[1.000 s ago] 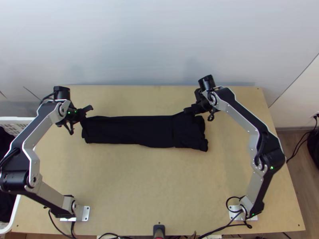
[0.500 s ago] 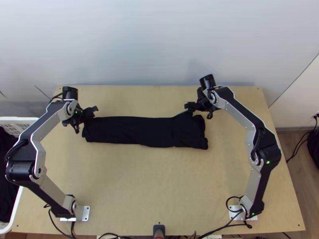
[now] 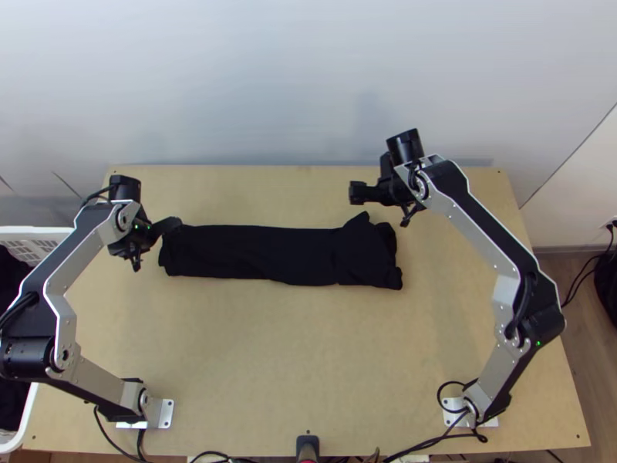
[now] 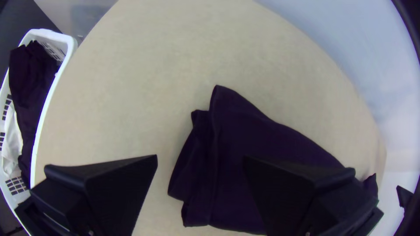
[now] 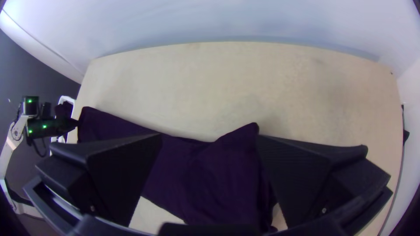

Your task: Fold the t-shirt

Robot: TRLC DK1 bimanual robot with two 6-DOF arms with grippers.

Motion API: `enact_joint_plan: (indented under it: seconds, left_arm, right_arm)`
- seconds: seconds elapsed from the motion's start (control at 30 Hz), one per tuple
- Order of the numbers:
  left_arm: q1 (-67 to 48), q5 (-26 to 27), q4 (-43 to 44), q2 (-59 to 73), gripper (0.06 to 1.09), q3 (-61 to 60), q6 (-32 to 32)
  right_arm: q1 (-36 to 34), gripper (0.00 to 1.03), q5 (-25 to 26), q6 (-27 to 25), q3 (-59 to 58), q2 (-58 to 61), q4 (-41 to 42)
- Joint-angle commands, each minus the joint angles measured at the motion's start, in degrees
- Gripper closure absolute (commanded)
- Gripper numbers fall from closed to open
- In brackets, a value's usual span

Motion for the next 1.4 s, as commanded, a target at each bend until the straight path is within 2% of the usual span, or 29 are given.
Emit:
enact_joint_plan:
  seconds: [0.0, 0.23, 0.77, 0.93, 1.0, 1.1, 1.2, 1.27, 1.37]
  left_arm:
    - [0.7, -0.1, 1.3, -1.6, 0.12, -4.1, 3.5]
    - [-1.8, -0.1, 4.5, 1.4, 0.12, -4.4, 3.9]
    - [-3.6, 0.0, 5.4, 7.5, 0.12, -4.6, 4.4]
    - [-5.5, -0.1, 5.5, 8.6, 0.19, -4.7, 4.7]
    - [-6.2, -0.1, 6.6, 8.7, 0.28, -5.5, 4.8]
    - [-7.0, -0.1, 8.9, 7.9, 0.49, -6.8, 4.8]
    - [-7.6, -0.1, 11.5, 5.6, 0.79, -7.9, 4.8]
    - [-8.2, -0.1, 12.4, 4.0, 1.03, -8.0, 4.8]
    - [-9.1, 0.0, 11.8, 0.9, 1.05, -7.7, 4.5]
  right_arm:
    - [6.3, 0.04, -1.1, 1.0, 2.7, -2.7, -3.6]
    - [12.2, 0.04, -1.3, 1.0, 1.3, -2.9, -5.2]
    - [14.8, 0.04, -1.3, 1.0, -0.8, -2.7, -5.3]
    - [16.0, 0.04, -1.3, 1.0, -1.4, -2.2, -5.3]
    - [16.4, 0.04, -1.3, 1.0, -1.5, -2.1, -5.3]
    - [16.8, 0.04, -1.3, 1.0, -1.9, -2.0, -5.3]
    - [17.2, 0.04, -1.3, 1.0, -2.9, -1.1, -5.3]
    - [17.6, 0.04, -1.3, 1.1, -3.0, 0.2, -5.3]
    - [18.5, 0.04, -2.1, 1.7, -1.6, 2.4, -5.0]
